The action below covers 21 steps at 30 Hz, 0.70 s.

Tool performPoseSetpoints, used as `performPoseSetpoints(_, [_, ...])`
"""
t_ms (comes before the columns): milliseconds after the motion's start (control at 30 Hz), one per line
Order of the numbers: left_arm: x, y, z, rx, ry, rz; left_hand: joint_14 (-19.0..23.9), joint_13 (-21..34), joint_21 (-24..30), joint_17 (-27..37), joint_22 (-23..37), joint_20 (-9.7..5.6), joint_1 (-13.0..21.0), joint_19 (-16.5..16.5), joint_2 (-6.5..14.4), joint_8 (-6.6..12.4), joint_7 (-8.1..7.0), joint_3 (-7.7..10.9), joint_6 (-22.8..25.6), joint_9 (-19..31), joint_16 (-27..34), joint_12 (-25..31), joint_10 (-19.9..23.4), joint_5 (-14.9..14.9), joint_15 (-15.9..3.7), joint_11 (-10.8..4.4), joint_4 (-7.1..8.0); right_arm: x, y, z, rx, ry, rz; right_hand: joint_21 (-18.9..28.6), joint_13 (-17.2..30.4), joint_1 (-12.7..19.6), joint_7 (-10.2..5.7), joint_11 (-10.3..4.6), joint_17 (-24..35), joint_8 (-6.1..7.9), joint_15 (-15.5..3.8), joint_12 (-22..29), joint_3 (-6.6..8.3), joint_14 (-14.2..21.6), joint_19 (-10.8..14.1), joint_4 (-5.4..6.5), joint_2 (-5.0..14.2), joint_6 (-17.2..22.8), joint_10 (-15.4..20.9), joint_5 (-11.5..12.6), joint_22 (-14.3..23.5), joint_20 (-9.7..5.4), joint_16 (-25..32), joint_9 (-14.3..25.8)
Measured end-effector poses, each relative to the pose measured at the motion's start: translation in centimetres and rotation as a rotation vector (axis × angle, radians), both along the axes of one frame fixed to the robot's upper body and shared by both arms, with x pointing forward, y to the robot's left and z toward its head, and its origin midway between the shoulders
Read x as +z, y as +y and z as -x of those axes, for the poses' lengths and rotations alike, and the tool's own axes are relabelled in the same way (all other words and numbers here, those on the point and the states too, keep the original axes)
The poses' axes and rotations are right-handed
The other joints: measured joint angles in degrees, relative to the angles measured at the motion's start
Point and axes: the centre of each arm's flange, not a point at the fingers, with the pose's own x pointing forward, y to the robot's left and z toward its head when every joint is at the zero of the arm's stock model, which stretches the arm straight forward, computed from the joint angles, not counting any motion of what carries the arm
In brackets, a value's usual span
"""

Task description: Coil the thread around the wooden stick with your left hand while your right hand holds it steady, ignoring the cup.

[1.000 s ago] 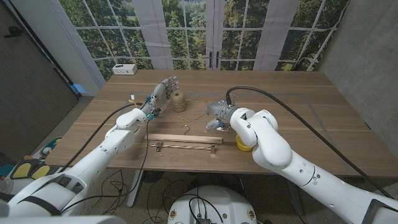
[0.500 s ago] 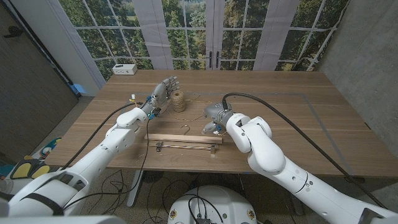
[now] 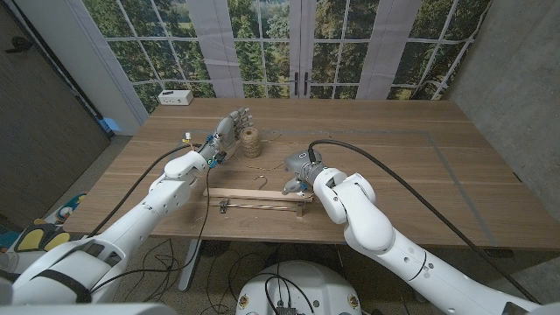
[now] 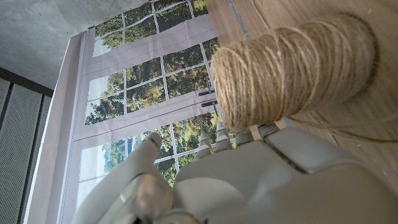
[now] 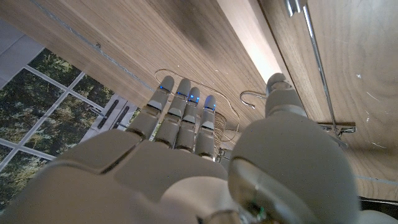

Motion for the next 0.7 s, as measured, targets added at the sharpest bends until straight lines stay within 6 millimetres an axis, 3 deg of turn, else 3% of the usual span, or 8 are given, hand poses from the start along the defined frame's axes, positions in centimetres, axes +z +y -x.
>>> performPoseSetpoints(167, [-0.2, 0.0, 0.1, -0.002, -0.001, 0.000, 0.0, 0.0, 0.0, 0.0, 0.0, 0.00, -0.2, 0.0, -0.2, 0.00, 0.00, 0.00, 0.0, 0.0, 0.0, 0.0, 0.0, 0.0, 0.00, 0.00, 0.00, -0.4, 0.2, 0.0, -0.004, -0.007, 0.006, 0.4, 0.0, 1.4, -0.29, -0.42, 0.6, 0.22, 0.07, 0.2, -0.23, 1.2, 0.9, -0.20, 0.20, 1.4, 0.8, 0.2, 0.0, -0.81, 0.8, 0.0])
performPoseSetpoints(700, [-0.2, 0.0, 0.4, -0.007, -0.006, -0.006, 0.0, 0.0, -0.2, 0.0, 0.3, 0.33, -0.2, 0.3, -0.2, 0.00, 0.00, -0.23, 0.0, 0.0, 0.0, 0.0, 0.0, 0.0, 0.00, 0.00, 0.23, -2.1, 0.4, -0.3, -0.032, -0.029, 0.023, 0.9, 0.5, 4.2, -1.64, -1.47, 2.1, 0.66, -0.02, 1.3, -1.32, 2.2, 2.0, -0.04, 0.93, 3.3, 2.4, 0.5, 0.1, -1.32, 1.9, 0.0])
